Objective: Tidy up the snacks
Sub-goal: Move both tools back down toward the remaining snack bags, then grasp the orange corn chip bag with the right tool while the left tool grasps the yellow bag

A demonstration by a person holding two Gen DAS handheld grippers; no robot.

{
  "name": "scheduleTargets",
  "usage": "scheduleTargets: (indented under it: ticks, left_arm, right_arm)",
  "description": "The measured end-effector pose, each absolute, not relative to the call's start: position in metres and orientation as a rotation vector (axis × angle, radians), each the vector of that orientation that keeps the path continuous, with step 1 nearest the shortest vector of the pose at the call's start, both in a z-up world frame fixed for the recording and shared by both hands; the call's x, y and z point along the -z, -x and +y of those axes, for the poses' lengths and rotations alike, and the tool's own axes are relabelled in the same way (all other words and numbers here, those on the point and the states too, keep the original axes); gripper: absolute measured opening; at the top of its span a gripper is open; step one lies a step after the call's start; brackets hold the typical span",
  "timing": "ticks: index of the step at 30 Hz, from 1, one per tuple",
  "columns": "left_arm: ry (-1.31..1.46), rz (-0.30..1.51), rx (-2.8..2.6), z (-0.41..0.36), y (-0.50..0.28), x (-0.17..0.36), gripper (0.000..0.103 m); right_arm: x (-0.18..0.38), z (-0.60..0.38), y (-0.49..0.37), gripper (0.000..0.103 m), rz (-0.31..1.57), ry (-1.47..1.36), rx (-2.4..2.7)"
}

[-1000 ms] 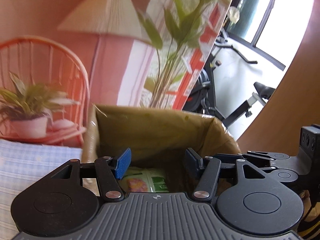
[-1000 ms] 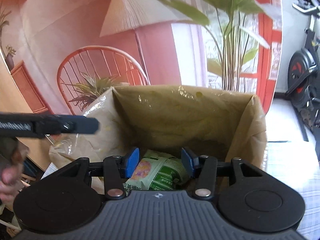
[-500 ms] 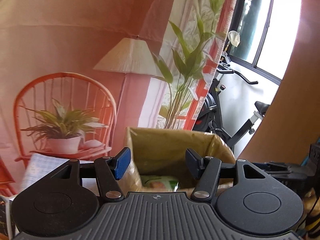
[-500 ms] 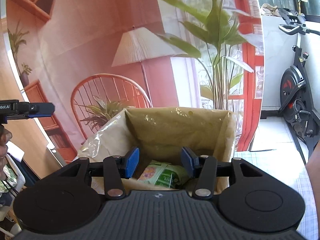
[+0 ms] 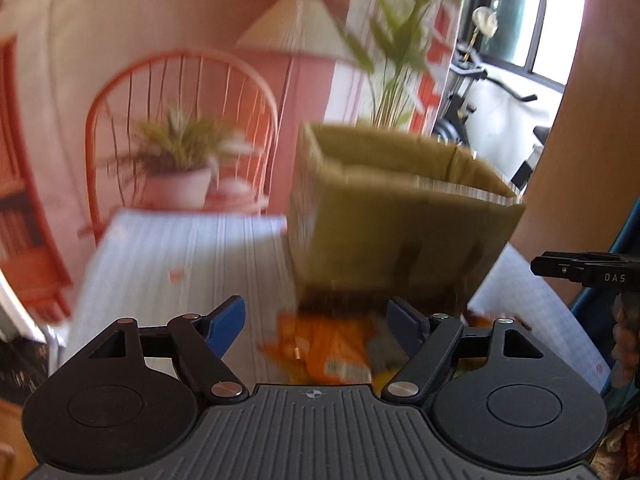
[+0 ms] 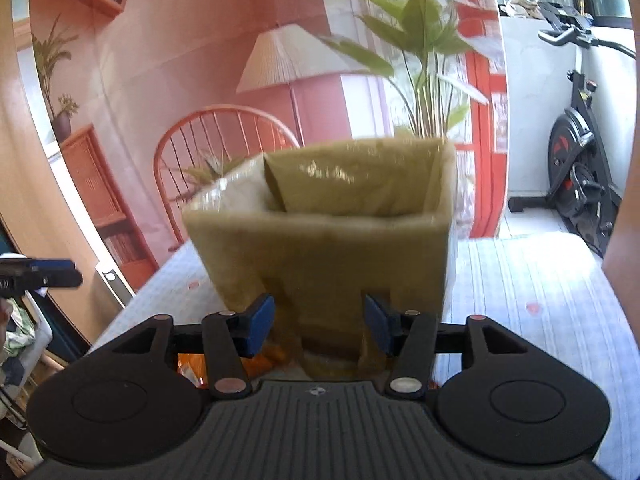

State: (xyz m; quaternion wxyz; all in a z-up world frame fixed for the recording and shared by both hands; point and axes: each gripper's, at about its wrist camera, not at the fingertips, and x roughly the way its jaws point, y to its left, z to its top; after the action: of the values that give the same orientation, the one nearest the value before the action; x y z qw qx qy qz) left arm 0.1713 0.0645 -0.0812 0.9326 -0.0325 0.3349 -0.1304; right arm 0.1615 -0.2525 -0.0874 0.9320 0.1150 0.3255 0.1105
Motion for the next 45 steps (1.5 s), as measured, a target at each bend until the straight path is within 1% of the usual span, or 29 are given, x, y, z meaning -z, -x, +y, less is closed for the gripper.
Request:
scheduleTargets:
  ticks: [3,6,9,13,20,22,26,28,33,45]
  left_arm:
    - [0.121,0.739,0.251,0.066,-0.170,0.107,0.081]
    - [0.157,0.777,0.242,0.064,-0.167,0.126,0.081]
    - [0.163,0.787,0.230,0.060,-0.159,0.140,0.081]
    - [0.205,0.789,0.208,0.059,-0.159,0.149,0.081]
    - [0.221,0.832,0.196,0.050,-0.158,0.164,0.082]
    - [0.227,0.845,0.210,0.046,-0.158,0.168,0.083]
    - [0.202,0.864,0.219,0.036,-0.157,0.174,0.083]
    - [0.201,0.869,0.221,0.034,-0.157,0.177,0.083]
    - [0.201,0.872,0.198,0.034,-0.158,0.179,0.083]
    - [0.193,0.867,0.193,0.029,-0.161,0.183,0.083]
  right_arm:
    - [0.103,-0.241,-0.149,0.056,0.696,-0.239,-0.224]
    - [0.118,-0.231,-0.138,0.059,0.723,-0.231,-0.212]
    - [0.131,-0.225,-0.129,0.059,0.756,-0.225,-0.202]
    - [0.144,-0.223,-0.123,0.060,0.787,-0.217,-0.179]
    - [0.148,-0.228,-0.123,0.060,0.786,-0.225,-0.152]
    - [0.149,-0.228,-0.123,0.063,0.783,-0.229,-0.150]
    - [0.153,-0.231,-0.126,0.064,0.788,-0.217,-0.122]
    - [0.156,-0.234,-0.126,0.070,0.792,-0.205,-0.102]
    - [0.163,-0.245,-0.129,0.079,0.807,-0.189,-0.058]
    - [0.190,-0.276,-0.140,0.088,0.847,-0.294,0.079]
